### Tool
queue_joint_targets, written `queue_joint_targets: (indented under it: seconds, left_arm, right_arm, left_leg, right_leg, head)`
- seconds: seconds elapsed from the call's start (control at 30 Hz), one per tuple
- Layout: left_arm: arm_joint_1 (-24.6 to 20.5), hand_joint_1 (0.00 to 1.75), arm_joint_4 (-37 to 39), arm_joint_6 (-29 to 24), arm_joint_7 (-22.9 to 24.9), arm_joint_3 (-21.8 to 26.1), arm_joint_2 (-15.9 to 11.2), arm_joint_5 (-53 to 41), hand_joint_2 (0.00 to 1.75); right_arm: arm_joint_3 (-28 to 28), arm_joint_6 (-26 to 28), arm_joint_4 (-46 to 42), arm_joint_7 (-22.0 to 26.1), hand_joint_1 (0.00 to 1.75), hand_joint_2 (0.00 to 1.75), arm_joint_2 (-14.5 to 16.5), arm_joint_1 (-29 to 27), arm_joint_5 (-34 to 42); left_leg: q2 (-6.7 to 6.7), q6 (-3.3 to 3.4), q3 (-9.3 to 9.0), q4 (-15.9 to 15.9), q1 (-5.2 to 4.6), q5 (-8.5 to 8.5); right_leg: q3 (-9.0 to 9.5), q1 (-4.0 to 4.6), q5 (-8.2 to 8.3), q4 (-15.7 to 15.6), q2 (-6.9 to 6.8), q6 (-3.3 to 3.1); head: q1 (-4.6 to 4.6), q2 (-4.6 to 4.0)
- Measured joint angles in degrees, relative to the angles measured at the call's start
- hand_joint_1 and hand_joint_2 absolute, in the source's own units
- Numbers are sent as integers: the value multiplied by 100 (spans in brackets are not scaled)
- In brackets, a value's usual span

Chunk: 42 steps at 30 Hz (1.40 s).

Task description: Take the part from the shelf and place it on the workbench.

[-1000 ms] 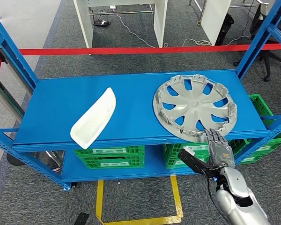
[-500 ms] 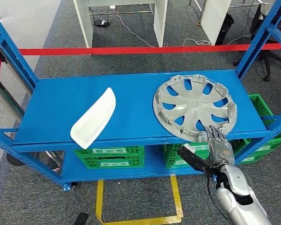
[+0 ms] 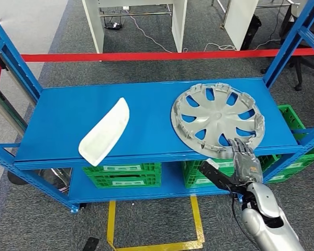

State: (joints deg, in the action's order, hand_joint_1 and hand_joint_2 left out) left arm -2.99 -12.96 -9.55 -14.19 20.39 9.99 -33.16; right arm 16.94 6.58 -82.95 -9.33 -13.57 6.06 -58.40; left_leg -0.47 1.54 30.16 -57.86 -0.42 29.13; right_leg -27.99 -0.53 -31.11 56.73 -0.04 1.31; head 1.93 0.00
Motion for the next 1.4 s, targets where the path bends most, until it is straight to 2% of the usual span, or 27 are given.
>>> queue_joint_targets:
  seconds: [0.27, 0.73, 0.93, 1.17, 1.2, 1.3, 1.33, 1.4]
  left_arm:
    - [-4, 0, 0, 49, 19, 25, 0, -90, 175]
    - [-36, 0, 0, 83, 91, 51, 2, -208, 175]
    - [-51, 0, 0, 95, 98, 73, 4, -248, 175]
    - [-58, 0, 0, 96, 104, 99, 7, -276, 175]
    - [-59, 0, 0, 96, 104, 99, 7, -276, 175]
    - [-60, 0, 0, 96, 105, 101, 7, -279, 175]
    - [-61, 0, 0, 96, 105, 102, 7, -280, 175]
    - [-61, 0, 0, 96, 105, 108, 7, -281, 175]
  right_arm:
    - [-29, -133, 187, 3, 0, 175, -1, 344, 29]
    - [208, -411, 1613, -54, 0, 175, 21, 1420, 101]
    - [477, -481, 2235, 29, 0, 175, 224, 1826, 56]
    - [717, -482, 2705, 66, 1, 175, 451, 2047, 31]
    - [736, -481, 2740, 66, 19, 175, 465, 2068, 29]
    - [790, -483, 2818, 76, 144, 175, 496, 2117, 23]
    - [808, -482, 2841, 88, 170, 175, 508, 2129, 18]
    - [852, -466, 2883, 123, 175, 175, 530, 2145, -8]
  left_leg:
    - [1, 0, 0, 0, 0, 0]
    - [0, 1, 2, 0, 0, -3]
    - [0, 1, 1, 0, 1, -5]
    - [-1, 1, 1, 0, 2, -6]
    - [-1, 1, 1, 0, 1, -6]
    - [-1, 2, 1, 0, 1, -6]
    - [-1, 2, 1, 0, 1, -6]
    - [-1, 2, 1, 0, 1, -6]
  right_leg:
    - [1, 0, 0, 0, 2, 0]
    - [1, 0, 1, 1, 0, 0]
    - [0, 1, 1, 3, -1, 0]
    - [1, 1, 1, 4, -1, 0]
    - [1, 1, 1, 4, -1, 0]
    - [1, 1, 1, 4, -1, 0]
    - [1, 1, 1, 4, -1, 0]
    - [1, 1, 1, 4, -1, 0]
  head:
    - [0, 0]
    - [-1, 0]
    - [-1, 0]
    - [0, 0]
    - [0, 0]
    - [1, 0]
    - [0, 0]
    - [1, 0]
